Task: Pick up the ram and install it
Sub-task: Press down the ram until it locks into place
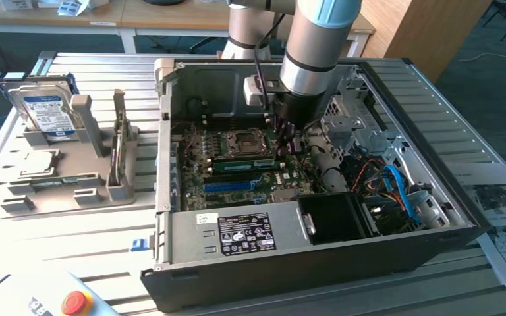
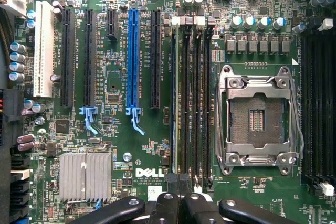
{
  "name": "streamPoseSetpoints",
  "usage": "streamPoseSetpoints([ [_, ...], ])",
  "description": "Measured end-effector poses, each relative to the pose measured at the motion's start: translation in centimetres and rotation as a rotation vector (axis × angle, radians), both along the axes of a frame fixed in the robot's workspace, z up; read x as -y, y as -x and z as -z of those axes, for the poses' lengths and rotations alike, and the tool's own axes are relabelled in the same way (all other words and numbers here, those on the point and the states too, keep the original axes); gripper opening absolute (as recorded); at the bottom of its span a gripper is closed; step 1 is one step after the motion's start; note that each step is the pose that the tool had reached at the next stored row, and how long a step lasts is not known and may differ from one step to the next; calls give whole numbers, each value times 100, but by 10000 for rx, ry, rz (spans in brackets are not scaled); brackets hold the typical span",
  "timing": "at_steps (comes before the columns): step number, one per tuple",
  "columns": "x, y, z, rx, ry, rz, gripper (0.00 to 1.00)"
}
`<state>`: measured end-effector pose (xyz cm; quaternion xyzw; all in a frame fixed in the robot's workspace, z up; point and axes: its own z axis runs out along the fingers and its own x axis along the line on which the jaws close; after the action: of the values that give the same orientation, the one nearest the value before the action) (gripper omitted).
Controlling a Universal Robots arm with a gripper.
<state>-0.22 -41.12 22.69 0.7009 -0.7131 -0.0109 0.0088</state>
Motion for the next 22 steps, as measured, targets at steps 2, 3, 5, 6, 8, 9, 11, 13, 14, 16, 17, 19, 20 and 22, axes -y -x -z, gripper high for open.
streamPoseSetpoints([
  [2,0,0,2,0,-1,0,10],
  [3,0,0,5,1,-3,0,10],
  [5,0,0,10,0,0,0,10],
  [6,0,0,13,0,0,0,10],
  [8,0,0,18,0,0,0,10],
  [9,0,0,21,0,1,0,10],
  [11,0,0,22,0,2,0,10],
  [13,0,0,23,0,1,0,10],
  [14,0,0,23,0,0,0,10],
  [16,0,0,23,0,1,-1,10],
  [17,0,0,24,0,1,0,10],
  [19,0,0,27,0,1,0,10],
  [20,1,0,28,0,2,0,10],
  [22,1,0,31,0,1,0,10],
])
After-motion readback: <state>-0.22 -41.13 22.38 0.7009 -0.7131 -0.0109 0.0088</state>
